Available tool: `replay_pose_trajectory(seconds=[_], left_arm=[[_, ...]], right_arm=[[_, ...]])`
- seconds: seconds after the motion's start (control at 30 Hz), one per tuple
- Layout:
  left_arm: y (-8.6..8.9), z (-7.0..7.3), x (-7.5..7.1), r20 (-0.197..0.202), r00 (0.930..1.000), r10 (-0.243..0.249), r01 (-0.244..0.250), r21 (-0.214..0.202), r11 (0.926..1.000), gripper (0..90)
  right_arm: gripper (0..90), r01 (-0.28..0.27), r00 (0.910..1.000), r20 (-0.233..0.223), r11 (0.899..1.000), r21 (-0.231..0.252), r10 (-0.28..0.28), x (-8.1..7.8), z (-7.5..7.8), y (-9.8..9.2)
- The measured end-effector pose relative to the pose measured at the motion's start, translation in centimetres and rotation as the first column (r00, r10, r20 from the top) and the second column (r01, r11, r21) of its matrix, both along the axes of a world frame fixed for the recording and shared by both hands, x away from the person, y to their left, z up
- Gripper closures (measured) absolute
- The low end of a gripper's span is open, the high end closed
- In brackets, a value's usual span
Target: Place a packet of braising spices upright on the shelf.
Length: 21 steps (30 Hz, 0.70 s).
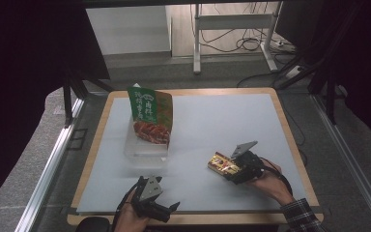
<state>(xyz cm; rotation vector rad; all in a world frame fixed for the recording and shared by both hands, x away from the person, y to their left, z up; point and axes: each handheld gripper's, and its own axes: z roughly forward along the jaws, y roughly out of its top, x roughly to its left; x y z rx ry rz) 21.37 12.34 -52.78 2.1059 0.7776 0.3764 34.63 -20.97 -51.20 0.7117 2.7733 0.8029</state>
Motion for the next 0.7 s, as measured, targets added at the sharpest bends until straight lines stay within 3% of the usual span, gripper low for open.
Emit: replay_pose_trajectory(seconds=[0.07, 0.13, 0.33, 0.53, 0.7], left_arm=[[0.0, 0.0, 0.0, 0.0, 1.0, 0.0, 0.0, 0.0, 1.0, 0.0], [0.0, 0.0, 0.0, 0.0, 1.0, -0.003, 0.003, 0.006, 1.0, 0.0], [0.0, 0.0, 0.0, 0.001, 1.0, -0.002, 0.002, 0.002, 1.0, 0.0], [0.0, 0.0, 0.0, 0.002, 1.0, -0.002, 0.002, 0.0, 1.0, 0.0], [0.0, 0.0, -0.1, 0.002, 1.0, -0.004, 0.004, 0.0, 1.0, 0.0]], right_arm=[[30.4, 0.0, 1.0, 0.0, 1.0, 0.005, 0.0, -0.1, -0.1, 0.0], [25.3, 0.012, 0.9995, -0.029, 1.0, 0.009, -0.012, 0.1, 0.1, 0.0], [18.4, 0.032, 0.997, -0.069, 0.999, -0.032, -0.034, 0.7, 1.8, 0.4], [12.6, 0.01, 0.9889, -0.146, 0.99, -0.14, -0.031, 1.8, 3.0, 2.3], [12.5, -0.019, 0.9823, -0.186, 0.974, -0.224, -0.023, 2.8, 3.3, 4.2]])
